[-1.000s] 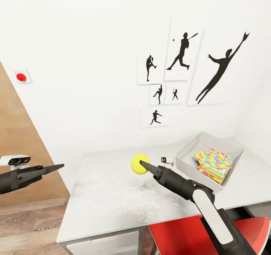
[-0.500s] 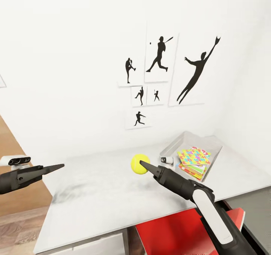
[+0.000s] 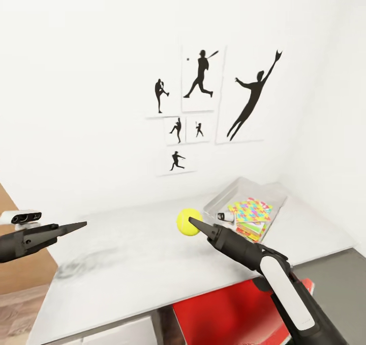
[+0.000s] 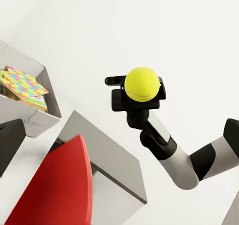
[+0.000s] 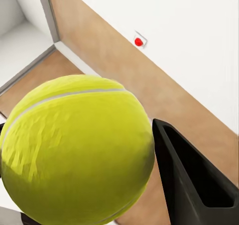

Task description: Put all the toys in the child's room - the three board games (two on the bed and one on the table), the two jigsaw puzzles on the table, and the tennis ball on the table - inside the toy box on the table in the child's room.

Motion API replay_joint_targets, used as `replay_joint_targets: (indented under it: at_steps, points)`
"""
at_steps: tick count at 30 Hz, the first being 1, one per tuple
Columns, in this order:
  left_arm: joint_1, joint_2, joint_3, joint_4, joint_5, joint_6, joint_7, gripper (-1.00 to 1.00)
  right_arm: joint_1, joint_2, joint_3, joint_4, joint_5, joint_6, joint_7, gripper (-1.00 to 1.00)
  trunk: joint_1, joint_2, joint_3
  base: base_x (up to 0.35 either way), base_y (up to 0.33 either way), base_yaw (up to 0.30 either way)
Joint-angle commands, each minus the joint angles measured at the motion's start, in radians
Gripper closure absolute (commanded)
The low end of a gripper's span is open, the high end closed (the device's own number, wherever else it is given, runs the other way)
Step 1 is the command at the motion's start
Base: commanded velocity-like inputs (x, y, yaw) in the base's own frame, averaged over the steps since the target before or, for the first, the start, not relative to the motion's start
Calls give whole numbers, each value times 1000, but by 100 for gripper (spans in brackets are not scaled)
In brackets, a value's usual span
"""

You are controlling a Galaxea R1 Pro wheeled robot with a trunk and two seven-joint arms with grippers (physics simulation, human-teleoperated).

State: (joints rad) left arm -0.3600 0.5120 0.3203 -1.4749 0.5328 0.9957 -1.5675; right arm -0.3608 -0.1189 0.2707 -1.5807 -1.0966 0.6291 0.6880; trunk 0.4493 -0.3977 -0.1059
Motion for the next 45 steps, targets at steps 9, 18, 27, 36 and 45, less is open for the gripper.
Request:
replay_joint_targets:
  at_steps: [9,18,27,36,45]
  points:
    - [-1,-1,0,-1,-1,11,-3,-100,-1,-1,1,0,-12,9,0,100,1,-2,5,0,-247,-239]
    - [2,-1,0,-1,-1,11,-3,-100,-1,-1,1,-1,-12,9,1,100,1,-2,12,0,-156,-241]
    - [3,-3,0,-1,-1,11,-3,-100,-1,-1,1,0,-12,9,1,100,1,-2,14,0,-35,-39]
    - [3,-4,1,-1,-1,9,-3,-100,-1,-1,1,0,-12,9,1,100,1,-2,14,134,-75,0]
    - [3,-4,1,-1,-1,9,-3,-100,-1,-1,1,0,-12,9,1,100,1,-2,14,92,-92,0]
